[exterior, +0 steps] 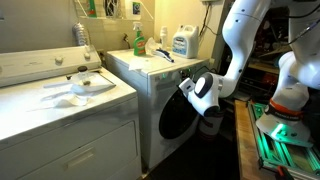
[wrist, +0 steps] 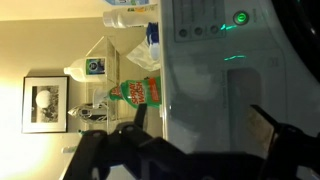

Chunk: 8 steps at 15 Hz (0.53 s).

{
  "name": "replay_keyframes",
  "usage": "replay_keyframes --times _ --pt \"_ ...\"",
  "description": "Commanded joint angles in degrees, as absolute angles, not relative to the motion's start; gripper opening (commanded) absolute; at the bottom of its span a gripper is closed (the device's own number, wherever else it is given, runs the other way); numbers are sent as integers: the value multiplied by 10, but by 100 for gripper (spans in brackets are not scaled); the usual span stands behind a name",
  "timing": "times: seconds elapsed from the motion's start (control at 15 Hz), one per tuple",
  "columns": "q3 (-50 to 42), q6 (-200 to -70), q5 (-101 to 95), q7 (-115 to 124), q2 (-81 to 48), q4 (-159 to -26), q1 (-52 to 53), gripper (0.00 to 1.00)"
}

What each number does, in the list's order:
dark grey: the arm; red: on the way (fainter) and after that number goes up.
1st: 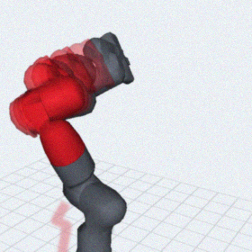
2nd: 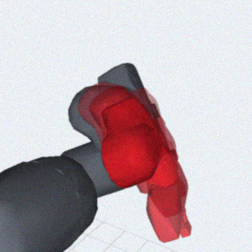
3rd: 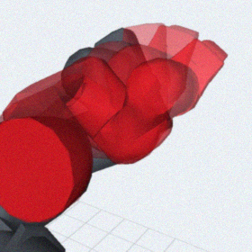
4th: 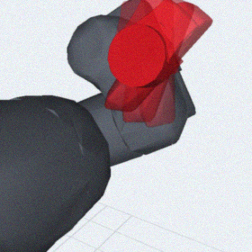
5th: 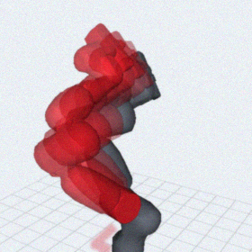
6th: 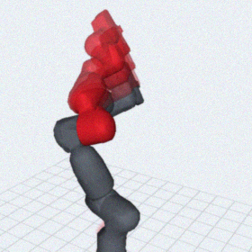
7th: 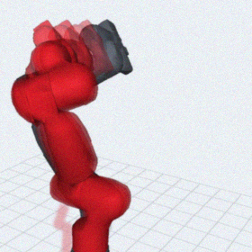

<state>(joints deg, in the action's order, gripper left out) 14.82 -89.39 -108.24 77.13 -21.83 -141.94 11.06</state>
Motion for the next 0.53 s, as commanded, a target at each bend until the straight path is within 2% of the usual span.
replay_keyframes --times 0.0,0.47 --pt "132 -840 -1130 782 -296 -1373 120 100" --pt "118 -737 -1188 788 -394 -1306 123 100"
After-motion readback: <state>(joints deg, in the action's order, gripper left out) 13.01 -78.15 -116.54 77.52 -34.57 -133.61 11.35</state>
